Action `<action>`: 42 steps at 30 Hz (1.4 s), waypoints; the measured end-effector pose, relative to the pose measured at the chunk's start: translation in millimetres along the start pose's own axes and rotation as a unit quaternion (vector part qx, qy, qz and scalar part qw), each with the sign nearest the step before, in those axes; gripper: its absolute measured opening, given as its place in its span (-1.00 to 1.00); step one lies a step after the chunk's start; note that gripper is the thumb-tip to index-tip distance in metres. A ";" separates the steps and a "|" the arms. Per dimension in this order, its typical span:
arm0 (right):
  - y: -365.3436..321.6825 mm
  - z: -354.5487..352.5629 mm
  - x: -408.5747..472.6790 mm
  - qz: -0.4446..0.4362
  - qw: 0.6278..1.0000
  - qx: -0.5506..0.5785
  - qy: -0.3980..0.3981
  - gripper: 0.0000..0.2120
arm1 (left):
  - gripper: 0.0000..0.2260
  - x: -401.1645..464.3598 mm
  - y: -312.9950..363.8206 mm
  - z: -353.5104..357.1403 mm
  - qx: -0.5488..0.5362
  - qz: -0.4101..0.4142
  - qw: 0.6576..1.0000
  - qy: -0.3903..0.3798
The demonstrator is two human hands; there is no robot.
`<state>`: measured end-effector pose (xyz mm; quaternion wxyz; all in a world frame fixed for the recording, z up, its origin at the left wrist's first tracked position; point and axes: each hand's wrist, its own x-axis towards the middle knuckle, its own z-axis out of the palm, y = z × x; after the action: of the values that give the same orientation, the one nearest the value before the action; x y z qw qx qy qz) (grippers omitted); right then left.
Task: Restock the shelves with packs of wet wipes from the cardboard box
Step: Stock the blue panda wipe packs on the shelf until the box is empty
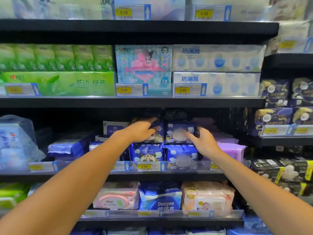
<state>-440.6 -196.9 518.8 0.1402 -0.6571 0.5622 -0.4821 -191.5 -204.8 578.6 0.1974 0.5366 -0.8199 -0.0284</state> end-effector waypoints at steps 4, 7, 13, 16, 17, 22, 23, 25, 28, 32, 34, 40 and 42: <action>-8.2 0.9 2.0 0.019 1.000 -0.005 0.011 -0.55 | -0.60 1.1 -5.6 10.3 0.026 -0.032 0.997 0.063; -9.3 -0.9 2.2 0.024 1.000 -0.003 0.008 -0.59 | -0.50 -3.8 -16.8 27.5 0.094 -0.024 0.990 0.104; -10.2 -7.9 0.0 0.006 0.999 0.048 -0.023 -0.74 | -0.24 -24.4 -39.9 28.1 -0.088 -0.046 0.984 0.149; -10.0 -4.5 0.6 -0.004 0.998 0.068 0.006 -0.73 | -0.32 -26.3 -29.0 25.9 -0.105 -0.020 0.972 0.209; -10.5 -4.4 2.0 -0.008 0.997 0.071 0.015 -0.71 | -0.33 -23.3 -27.3 23.9 -0.117 -0.015 0.968 0.220; -11.2 -3.4 22.0 0.020 0.994 0.102 0.027 -0.68 | -0.21 10.2 -37.8 17.2 -0.159 -0.043 0.978 0.130; -9.3 -0.4 26.6 0.034 0.995 0.088 0.010 -0.64 | -0.14 16.6 -43.5 19.0 -0.155 -0.056 0.981 0.098; -7.5 4.6 32.9 0.049 0.997 0.043 -0.031 -0.59 | -0.01 21.7 -49.8 22.5 -0.182 -0.072 0.979 0.053; -13.0 4.9 39.0 0.047 0.997 -0.011 -0.052 -0.58 | 0.10 27.8 -54.8 24.9 -0.207 -0.068 0.975 0.043; -14.2 0.5 38.7 0.060 0.995 -0.018 -0.072 -0.58 | 0.13 26.0 -51.9 25.8 -0.163 -0.086 0.982 0.033; -9.1 -0.7 34.4 0.074 0.994 -0.040 -0.075 -0.56 | 0.11 20.5 -54.6 25.4 -0.151 -0.090 0.984 0.043; -10.3 -9.0 5.5 0.081 0.996 -0.034 -0.030 -0.57 | -0.15 -9.7 -64.6 20.7 -0.166 -0.083 0.979 0.079; -18.8 -13.3 -8.5 0.086 0.996 -0.022 -0.004 -0.53 | -0.25 -25.3 -60.8 18.5 -0.169 -0.078 0.978 0.092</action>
<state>-438.9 -178.5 535.0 0.1690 -0.6112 0.6268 -0.4528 -136.4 -211.0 538.4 0.3566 0.5584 -0.7372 -0.1326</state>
